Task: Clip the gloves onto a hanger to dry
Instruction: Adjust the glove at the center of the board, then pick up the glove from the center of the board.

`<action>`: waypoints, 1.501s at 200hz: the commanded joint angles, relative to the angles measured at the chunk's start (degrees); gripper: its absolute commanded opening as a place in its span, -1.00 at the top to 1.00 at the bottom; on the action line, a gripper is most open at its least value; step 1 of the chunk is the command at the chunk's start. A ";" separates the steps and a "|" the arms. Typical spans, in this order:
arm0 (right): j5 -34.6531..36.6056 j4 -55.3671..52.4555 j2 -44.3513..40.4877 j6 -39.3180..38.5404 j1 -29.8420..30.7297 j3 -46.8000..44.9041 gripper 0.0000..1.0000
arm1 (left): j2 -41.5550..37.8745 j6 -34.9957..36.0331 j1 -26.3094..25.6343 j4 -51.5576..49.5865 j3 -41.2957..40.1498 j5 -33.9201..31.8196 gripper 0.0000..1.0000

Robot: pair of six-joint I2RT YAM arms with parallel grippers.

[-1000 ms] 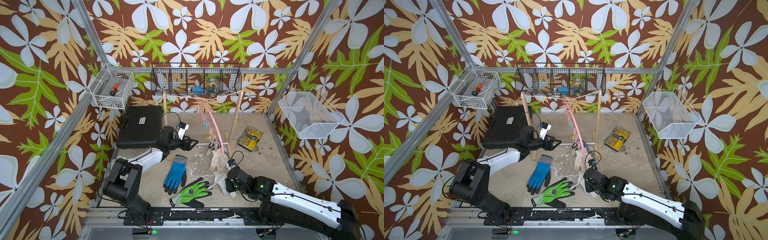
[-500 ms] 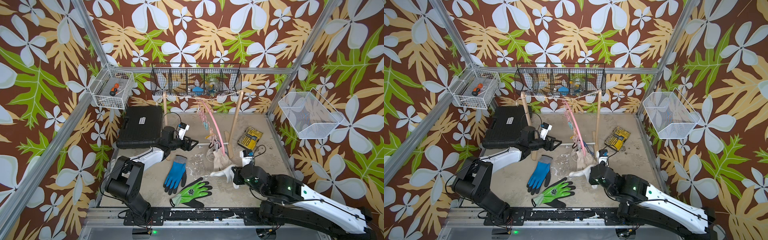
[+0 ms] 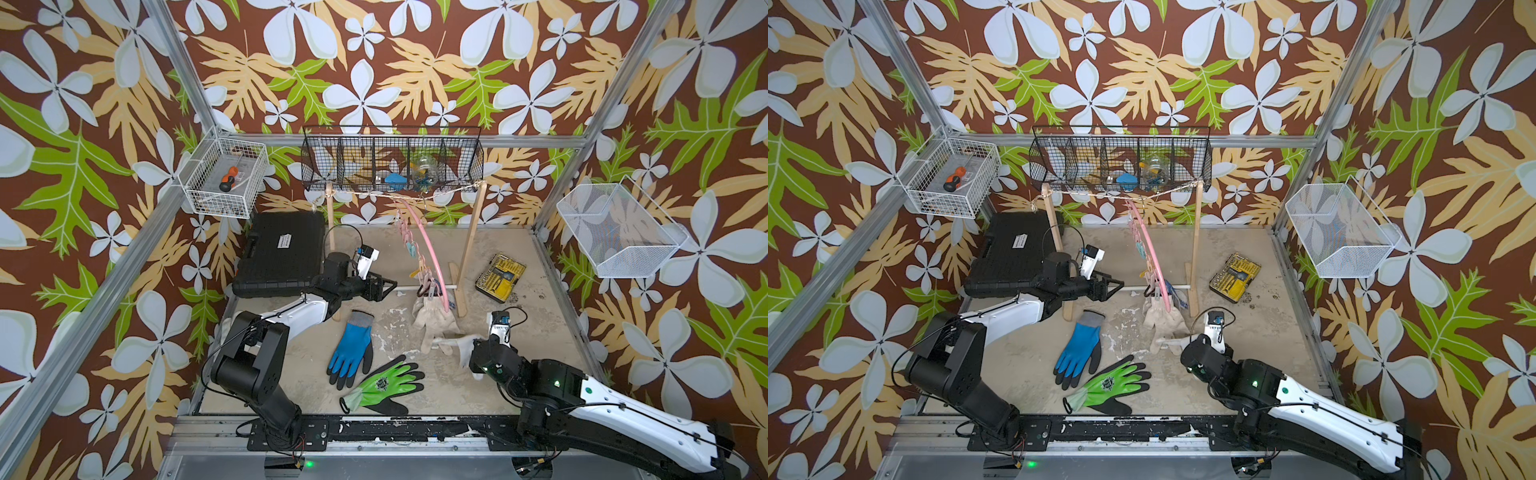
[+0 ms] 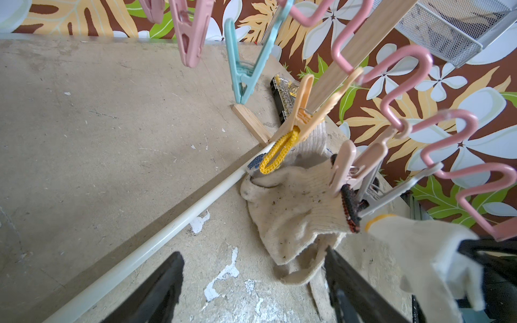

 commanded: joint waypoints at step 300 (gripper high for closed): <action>-35.24 21.94 8.74 -12.91 -40.43 -16.53 0.07 | -0.10 -3.43 0.14 4.16 1.36 6.79 -0.62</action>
